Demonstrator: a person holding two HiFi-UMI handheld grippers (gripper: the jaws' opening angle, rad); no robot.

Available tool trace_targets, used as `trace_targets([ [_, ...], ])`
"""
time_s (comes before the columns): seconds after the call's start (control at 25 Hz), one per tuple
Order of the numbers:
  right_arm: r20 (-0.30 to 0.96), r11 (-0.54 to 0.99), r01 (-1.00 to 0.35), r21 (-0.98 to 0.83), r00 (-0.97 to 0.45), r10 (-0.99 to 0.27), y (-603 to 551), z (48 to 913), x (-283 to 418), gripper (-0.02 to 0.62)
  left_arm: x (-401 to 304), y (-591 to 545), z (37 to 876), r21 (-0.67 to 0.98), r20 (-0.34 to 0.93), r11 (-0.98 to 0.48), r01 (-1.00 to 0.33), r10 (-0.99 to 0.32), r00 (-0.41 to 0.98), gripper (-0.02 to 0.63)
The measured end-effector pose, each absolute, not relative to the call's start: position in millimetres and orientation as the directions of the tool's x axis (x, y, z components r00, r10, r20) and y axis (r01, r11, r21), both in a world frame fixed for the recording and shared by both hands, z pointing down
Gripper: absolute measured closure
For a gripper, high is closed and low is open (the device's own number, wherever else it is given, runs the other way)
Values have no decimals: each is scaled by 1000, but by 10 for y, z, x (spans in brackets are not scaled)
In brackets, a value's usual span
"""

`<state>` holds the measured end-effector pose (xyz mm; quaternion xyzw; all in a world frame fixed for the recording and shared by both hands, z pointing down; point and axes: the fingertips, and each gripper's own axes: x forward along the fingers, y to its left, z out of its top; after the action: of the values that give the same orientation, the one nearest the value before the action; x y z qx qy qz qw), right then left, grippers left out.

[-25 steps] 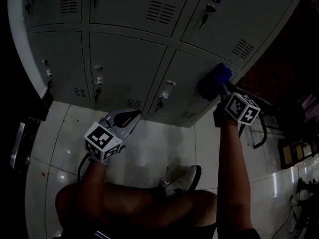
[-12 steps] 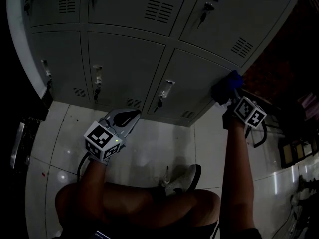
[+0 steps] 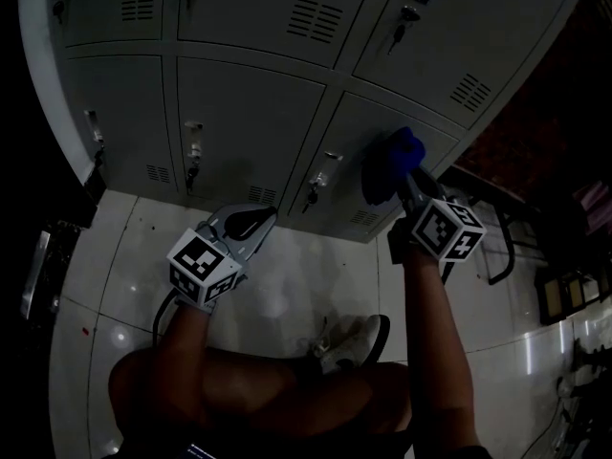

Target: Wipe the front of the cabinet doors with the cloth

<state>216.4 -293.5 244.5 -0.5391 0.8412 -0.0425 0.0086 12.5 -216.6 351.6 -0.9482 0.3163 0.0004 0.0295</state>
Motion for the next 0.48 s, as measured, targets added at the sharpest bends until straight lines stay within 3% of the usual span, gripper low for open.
trace_targets([
  [0.48,161,511,-857,-67,-514,-842,-3327,3079,1178,518,75,-2178,3466,-38,-46,-793,-608,-606,794,606],
])
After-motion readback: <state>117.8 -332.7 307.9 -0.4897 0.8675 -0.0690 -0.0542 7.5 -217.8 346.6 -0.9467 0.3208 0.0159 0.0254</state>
